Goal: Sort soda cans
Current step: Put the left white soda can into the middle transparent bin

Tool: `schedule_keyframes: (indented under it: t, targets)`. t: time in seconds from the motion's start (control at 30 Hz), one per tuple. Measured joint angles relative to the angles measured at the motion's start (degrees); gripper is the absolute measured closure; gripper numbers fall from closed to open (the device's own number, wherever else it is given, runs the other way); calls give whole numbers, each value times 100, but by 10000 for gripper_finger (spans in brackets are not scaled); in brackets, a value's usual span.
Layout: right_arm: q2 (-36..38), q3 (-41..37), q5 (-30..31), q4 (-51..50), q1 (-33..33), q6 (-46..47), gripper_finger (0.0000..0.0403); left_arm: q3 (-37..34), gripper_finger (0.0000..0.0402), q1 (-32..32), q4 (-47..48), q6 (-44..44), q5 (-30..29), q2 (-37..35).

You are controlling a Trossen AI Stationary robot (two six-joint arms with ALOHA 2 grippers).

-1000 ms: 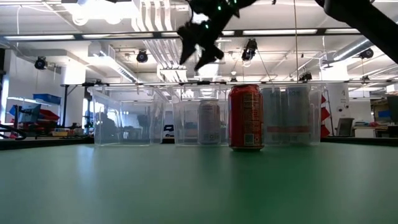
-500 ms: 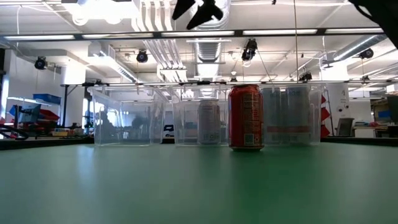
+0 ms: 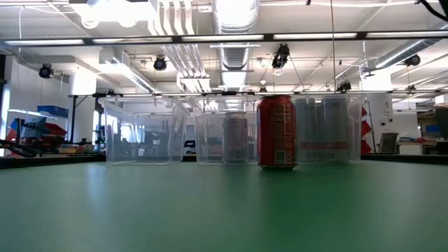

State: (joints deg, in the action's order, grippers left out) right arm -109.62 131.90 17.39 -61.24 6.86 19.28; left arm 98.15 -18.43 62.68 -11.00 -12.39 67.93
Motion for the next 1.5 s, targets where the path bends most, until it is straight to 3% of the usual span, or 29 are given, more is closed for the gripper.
schedule_keyframes:
  t: [0.4,0.7,0.87,1.0,1.17,1.5]
  targets:
    - [-1,-908,961,30,1698,1590,115,37,64,-1358,1697,-2485,-4,466]
    - [-7,-1666,982,50,1984,2598,96,-3,65,-2129,2571,-2860,288,1060]
    - [-11,-1828,1426,64,1978,2541,104,-5,65,-2697,2545,-2662,289,1531]
    - [-11,-1828,1683,540,1978,1827,108,-41,65,-3114,2538,-2461,186,1851]
    - [-11,-1830,1736,816,1978,1605,87,-49,65,-3440,2360,-2449,-54,2170]
    - [-11,-1971,1645,790,2150,1815,43,-570,51,-3575,877,-3188,335,2388]
